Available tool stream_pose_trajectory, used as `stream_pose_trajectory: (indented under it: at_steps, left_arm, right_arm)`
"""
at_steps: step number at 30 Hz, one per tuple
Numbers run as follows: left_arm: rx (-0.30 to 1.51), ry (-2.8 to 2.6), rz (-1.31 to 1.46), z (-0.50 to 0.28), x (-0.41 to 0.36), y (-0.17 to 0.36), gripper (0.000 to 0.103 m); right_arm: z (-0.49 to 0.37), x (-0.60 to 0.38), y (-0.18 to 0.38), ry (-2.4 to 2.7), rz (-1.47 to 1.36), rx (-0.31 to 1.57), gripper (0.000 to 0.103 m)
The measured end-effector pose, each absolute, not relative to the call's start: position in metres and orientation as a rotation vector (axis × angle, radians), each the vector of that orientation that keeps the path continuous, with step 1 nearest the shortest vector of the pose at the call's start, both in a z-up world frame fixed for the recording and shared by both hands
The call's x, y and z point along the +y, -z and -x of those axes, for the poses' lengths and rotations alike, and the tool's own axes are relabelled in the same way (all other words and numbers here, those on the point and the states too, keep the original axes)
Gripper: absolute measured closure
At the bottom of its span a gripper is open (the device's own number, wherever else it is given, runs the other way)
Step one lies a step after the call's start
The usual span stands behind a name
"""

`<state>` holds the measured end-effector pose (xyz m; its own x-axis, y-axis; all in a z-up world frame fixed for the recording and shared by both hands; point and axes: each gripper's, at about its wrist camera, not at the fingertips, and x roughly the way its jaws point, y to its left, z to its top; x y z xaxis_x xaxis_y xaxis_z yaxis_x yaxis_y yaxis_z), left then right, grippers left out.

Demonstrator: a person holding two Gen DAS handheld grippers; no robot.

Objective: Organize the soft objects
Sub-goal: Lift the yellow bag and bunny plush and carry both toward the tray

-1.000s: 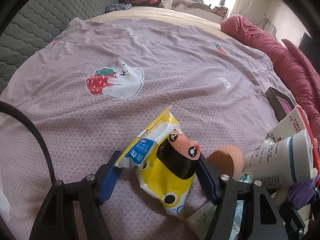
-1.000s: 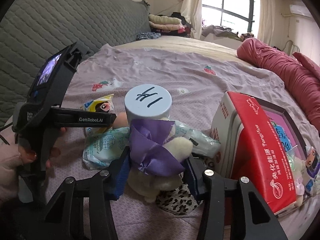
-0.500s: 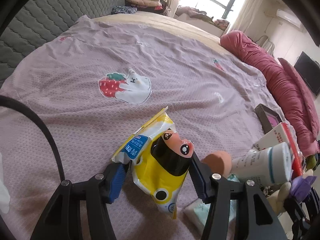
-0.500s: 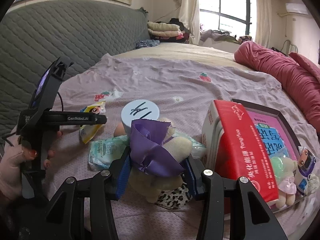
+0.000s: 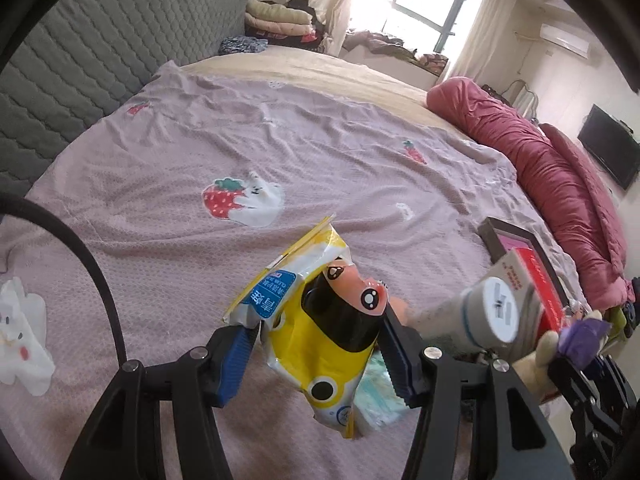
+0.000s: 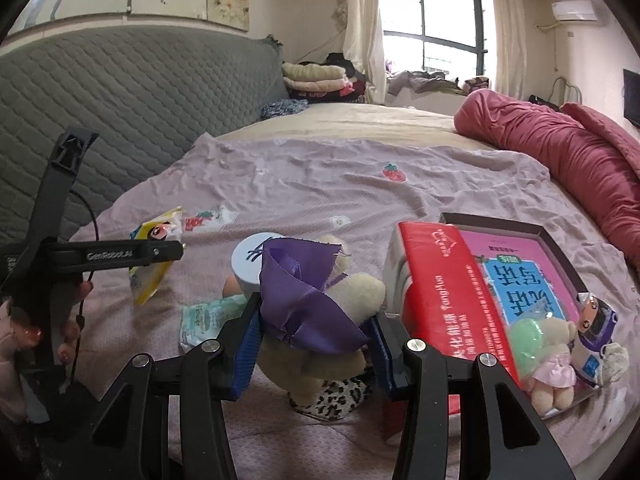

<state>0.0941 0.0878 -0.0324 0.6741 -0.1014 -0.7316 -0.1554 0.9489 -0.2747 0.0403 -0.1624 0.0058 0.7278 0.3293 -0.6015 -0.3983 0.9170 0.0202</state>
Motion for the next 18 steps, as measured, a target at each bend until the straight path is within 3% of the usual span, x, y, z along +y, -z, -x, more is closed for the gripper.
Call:
stream_pose_trajectory:
  at_steps: [18]
  left_arm:
    - [0.773, 0.06, 0.228, -0.055, 0.029, -0.024, 0.044]
  right_arm:
    - [-0.026, -0.191, -0.041, -0.371, 0.038, 0.542, 0.054]
